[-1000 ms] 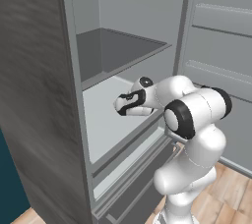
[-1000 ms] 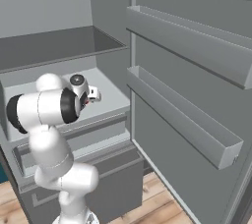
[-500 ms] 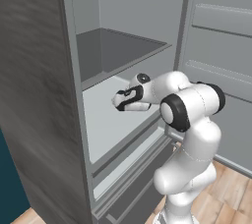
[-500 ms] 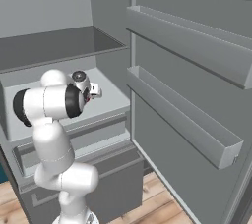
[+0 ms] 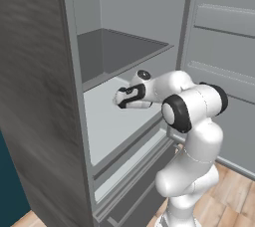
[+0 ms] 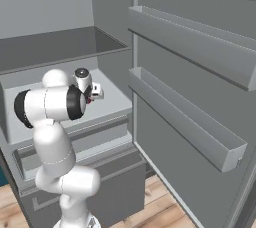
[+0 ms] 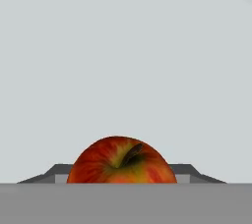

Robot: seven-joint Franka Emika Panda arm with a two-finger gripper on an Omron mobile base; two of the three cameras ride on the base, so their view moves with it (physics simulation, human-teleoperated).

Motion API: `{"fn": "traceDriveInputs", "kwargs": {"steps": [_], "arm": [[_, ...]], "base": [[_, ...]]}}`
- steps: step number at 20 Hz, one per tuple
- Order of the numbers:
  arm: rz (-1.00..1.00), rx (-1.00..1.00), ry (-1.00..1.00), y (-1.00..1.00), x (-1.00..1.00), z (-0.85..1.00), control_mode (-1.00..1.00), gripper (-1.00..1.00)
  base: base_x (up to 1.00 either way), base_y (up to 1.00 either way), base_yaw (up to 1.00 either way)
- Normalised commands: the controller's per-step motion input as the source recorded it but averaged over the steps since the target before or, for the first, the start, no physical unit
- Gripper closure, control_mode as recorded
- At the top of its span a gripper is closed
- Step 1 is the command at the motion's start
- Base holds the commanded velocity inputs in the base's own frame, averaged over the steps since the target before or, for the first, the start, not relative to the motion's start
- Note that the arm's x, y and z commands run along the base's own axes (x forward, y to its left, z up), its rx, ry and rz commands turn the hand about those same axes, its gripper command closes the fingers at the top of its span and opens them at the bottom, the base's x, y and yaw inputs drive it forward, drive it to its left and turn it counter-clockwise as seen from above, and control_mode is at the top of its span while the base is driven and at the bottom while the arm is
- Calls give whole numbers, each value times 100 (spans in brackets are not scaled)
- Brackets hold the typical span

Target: Open the fridge, remove the apple, tomato, and steak, and place them on any counter.

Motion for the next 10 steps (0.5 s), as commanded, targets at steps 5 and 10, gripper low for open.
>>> {"fn": "traceDriveInputs", "kwargs": {"steps": [5, 10], "arm": [[0, 0, -3, -16, -37, -31, -100, 100], [0, 0, -22, -27, -75, 4, -100, 100]], "base": [[0, 0, 0], [0, 0, 0]]}}
